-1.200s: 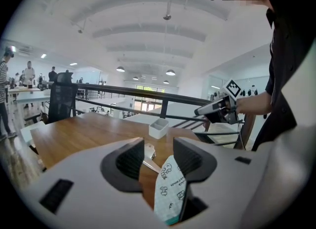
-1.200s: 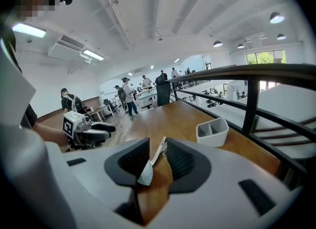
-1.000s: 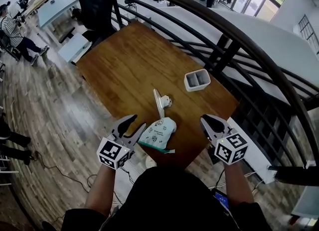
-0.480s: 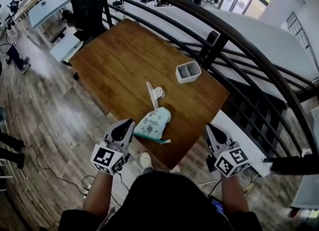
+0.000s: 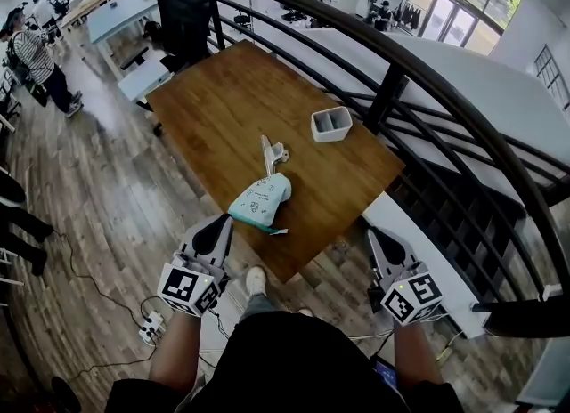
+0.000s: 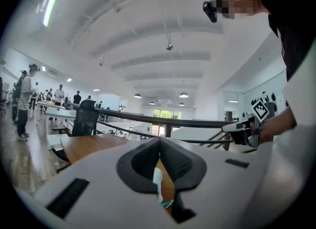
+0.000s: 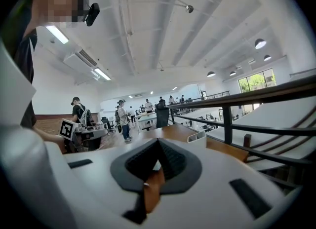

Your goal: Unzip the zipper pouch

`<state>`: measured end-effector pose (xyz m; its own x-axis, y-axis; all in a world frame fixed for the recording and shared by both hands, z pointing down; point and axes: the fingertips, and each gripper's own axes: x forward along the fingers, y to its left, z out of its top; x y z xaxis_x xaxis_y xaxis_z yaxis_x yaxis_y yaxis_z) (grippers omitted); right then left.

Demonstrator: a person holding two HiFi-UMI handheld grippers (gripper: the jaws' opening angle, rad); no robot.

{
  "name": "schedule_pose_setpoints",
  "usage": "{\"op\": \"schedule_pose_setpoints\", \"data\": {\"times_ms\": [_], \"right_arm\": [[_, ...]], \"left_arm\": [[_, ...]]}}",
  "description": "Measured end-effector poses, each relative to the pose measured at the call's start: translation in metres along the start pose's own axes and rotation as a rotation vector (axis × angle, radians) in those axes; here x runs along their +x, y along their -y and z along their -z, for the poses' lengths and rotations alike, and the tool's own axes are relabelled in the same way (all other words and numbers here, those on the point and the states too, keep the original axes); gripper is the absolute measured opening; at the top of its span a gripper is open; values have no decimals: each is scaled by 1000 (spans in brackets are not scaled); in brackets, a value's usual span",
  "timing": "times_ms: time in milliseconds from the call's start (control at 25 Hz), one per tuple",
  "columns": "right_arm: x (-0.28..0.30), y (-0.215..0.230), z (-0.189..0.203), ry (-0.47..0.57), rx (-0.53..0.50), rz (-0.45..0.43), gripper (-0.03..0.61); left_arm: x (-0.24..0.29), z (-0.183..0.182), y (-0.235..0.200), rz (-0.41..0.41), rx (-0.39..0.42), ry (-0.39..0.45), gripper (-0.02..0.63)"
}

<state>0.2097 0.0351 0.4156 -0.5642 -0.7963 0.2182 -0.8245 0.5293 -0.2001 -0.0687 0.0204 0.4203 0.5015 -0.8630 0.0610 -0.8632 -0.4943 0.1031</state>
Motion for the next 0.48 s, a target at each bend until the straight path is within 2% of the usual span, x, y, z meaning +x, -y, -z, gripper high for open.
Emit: {"op": "schedule_pose_setpoints", "data": {"times_ms": [240,480], "right_arm": [[-27,-13,10,4,-17,-99,-5],[-20,-33,29,-10,3,-201,-5]], "left_arm": [[-54,0,36,-110,0,4,12],[-92,8,45,-213,-35,20,12]]}}
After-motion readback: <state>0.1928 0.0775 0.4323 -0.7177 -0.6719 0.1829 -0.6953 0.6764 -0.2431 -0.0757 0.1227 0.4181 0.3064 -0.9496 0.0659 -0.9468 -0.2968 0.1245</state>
